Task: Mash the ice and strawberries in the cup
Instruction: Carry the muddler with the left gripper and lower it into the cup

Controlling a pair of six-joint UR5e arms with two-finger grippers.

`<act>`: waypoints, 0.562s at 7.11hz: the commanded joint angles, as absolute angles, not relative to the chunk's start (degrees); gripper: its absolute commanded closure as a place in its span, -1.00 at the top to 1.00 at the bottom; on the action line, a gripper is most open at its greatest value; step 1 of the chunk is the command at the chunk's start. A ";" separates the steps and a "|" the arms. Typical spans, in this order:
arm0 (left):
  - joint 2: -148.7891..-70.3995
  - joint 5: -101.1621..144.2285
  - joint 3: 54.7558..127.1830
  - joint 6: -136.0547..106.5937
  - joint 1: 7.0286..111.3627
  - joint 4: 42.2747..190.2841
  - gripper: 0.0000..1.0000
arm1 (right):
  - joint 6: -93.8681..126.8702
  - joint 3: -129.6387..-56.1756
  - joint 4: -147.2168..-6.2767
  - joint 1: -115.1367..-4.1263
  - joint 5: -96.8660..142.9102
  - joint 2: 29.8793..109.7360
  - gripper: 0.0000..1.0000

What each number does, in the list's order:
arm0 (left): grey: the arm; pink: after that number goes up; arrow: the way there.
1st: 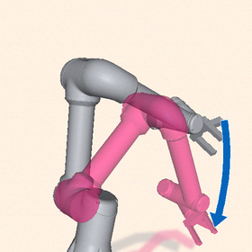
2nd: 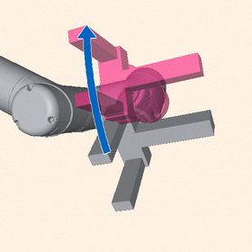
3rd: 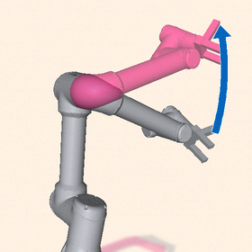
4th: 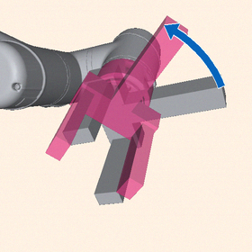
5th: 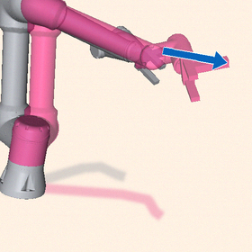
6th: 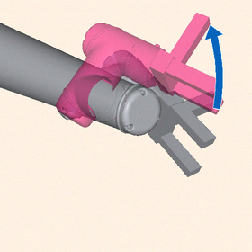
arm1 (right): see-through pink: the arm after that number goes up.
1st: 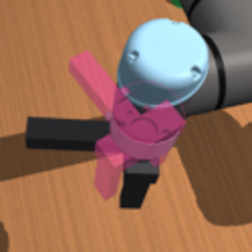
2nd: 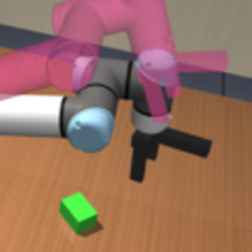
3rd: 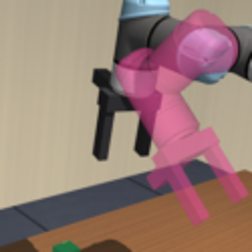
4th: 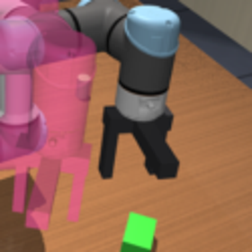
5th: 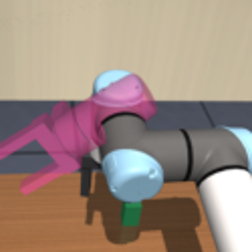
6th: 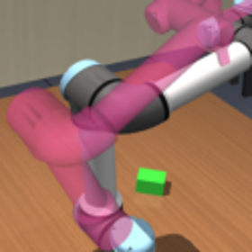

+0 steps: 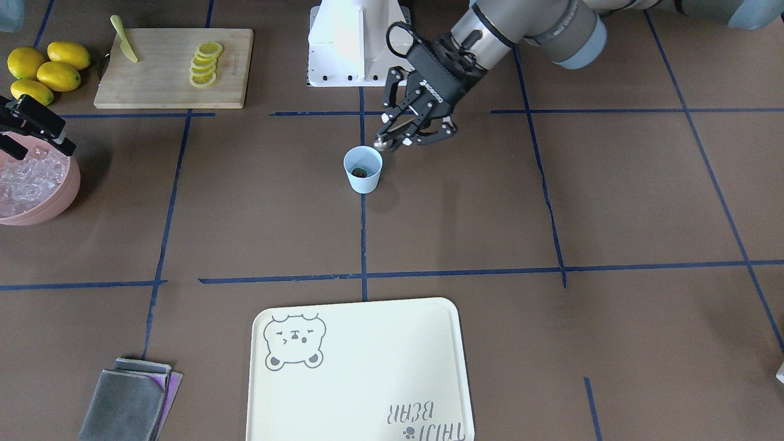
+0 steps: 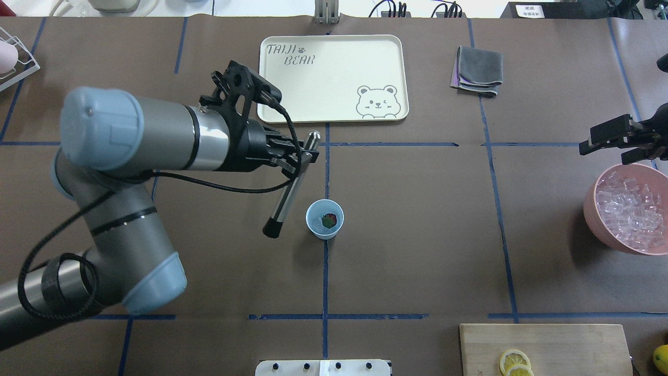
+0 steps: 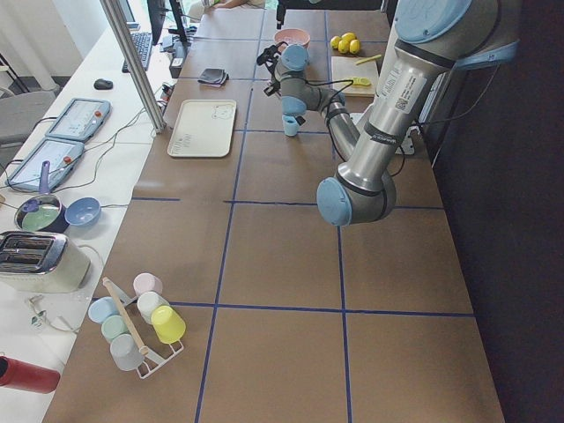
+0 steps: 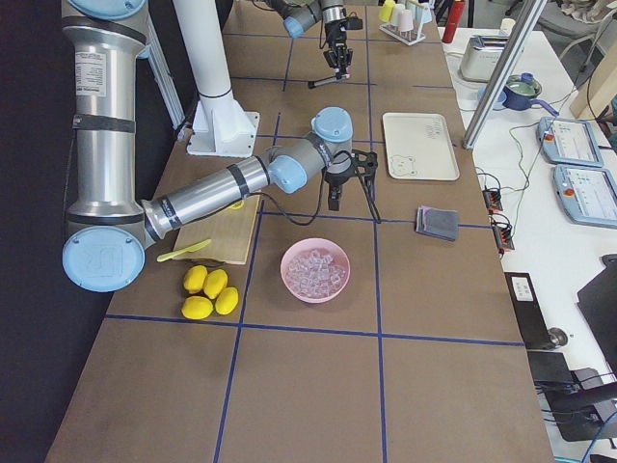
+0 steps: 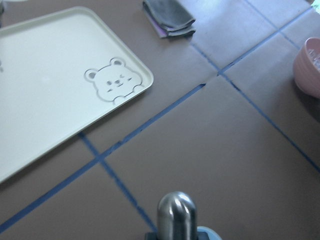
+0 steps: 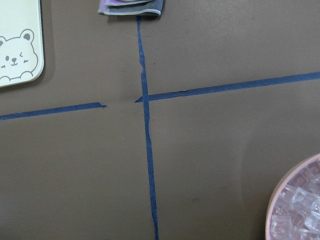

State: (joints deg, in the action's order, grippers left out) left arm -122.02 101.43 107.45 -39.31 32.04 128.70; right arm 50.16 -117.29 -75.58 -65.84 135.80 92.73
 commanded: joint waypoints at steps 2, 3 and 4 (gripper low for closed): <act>-122.35 73.11 106.27 -26.43 18.56 143.27 -0.97 | 50.10 -118.39 -75.59 -66.27 135.70 92.73 0.98; -122.26 72.60 105.39 -25.15 18.28 148.74 -0.95 | 50.10 -118.30 -75.50 -66.27 135.70 92.72 0.98; -122.17 72.34 102.86 -24.09 18.19 153.41 -0.94 | 50.10 -118.56 -75.59 -66.27 135.79 92.72 0.98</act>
